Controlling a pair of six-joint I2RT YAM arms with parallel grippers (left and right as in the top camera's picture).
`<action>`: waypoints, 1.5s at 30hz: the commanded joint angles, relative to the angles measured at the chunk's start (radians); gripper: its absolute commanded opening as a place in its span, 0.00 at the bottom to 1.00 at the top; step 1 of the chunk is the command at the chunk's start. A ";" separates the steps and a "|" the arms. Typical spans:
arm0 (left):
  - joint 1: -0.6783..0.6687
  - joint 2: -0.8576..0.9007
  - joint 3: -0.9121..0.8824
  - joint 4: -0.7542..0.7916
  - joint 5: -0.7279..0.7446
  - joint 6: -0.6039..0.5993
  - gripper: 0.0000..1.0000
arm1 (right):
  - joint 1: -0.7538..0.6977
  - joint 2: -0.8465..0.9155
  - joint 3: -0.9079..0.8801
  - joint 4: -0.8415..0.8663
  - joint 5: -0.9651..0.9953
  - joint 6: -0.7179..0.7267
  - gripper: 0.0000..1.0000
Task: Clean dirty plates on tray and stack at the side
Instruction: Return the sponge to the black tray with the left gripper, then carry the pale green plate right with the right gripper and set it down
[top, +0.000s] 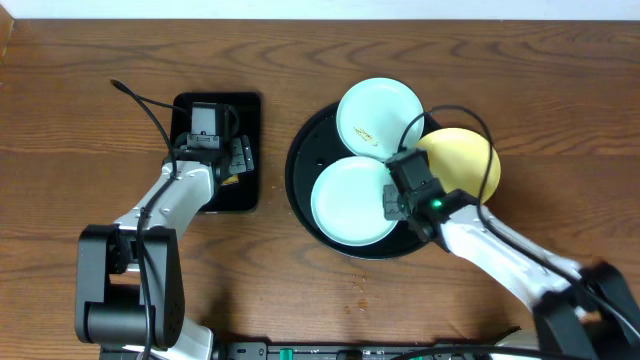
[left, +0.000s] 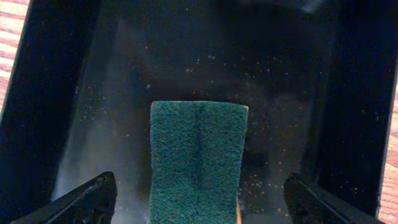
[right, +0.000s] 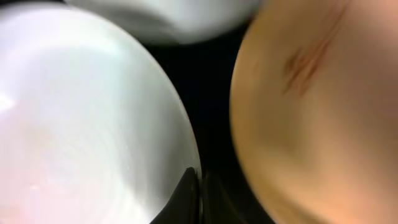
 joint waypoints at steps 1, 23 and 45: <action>0.000 0.004 -0.006 0.001 -0.013 0.010 0.86 | 0.001 -0.130 0.077 -0.016 0.118 -0.132 0.01; 0.000 0.004 -0.006 0.001 -0.013 0.010 0.87 | 0.316 -0.297 0.086 0.097 0.767 -0.803 0.01; 0.000 0.004 -0.006 0.001 -0.013 0.010 0.87 | 0.393 -0.179 0.087 0.098 0.446 -0.407 0.01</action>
